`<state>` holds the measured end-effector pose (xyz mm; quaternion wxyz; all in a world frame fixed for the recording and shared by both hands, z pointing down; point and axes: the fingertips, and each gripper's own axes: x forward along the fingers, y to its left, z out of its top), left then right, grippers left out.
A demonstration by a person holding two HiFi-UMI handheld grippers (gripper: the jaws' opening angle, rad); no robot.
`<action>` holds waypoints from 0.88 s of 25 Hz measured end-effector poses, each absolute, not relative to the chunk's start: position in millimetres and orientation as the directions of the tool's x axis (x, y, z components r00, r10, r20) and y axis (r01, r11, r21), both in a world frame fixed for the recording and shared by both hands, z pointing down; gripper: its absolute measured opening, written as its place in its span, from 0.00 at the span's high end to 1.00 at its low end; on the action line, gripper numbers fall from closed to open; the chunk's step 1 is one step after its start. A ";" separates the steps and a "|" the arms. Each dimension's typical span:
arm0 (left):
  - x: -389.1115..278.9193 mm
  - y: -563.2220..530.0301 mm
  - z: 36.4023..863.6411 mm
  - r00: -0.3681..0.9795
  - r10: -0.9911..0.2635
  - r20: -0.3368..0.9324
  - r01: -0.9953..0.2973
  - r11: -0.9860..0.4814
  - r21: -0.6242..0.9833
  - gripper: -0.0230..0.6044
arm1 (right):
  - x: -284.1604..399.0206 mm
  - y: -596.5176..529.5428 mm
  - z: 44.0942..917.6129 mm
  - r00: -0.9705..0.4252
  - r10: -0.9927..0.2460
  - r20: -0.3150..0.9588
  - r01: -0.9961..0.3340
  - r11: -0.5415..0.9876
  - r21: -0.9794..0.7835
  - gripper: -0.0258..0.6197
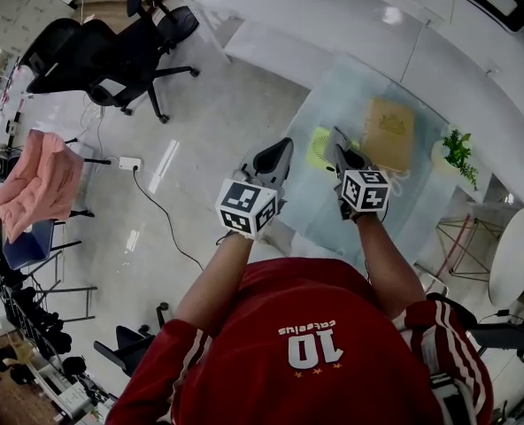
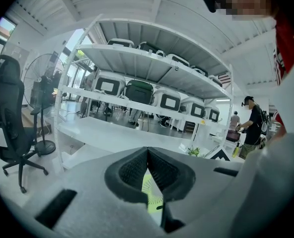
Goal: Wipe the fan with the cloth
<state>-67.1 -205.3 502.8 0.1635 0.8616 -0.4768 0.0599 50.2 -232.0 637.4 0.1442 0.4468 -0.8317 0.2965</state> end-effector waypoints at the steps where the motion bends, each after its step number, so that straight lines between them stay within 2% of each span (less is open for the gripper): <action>1: -64.3 -206.5 504.3 0.543 -0.798 0.261 -0.838 -0.497 0.225 0.96 | 53.8 -232.1 636.6 -0.554 -0.663 0.503 -0.832 0.419 -0.364 0.93; 22: -11.3 -205.4 521.0 0.630 -0.720 0.291 -0.777 -0.576 0.255 0.96 | 126.0 -211.2 644.9 -0.435 -0.733 0.524 -0.896 0.291 -0.335 0.93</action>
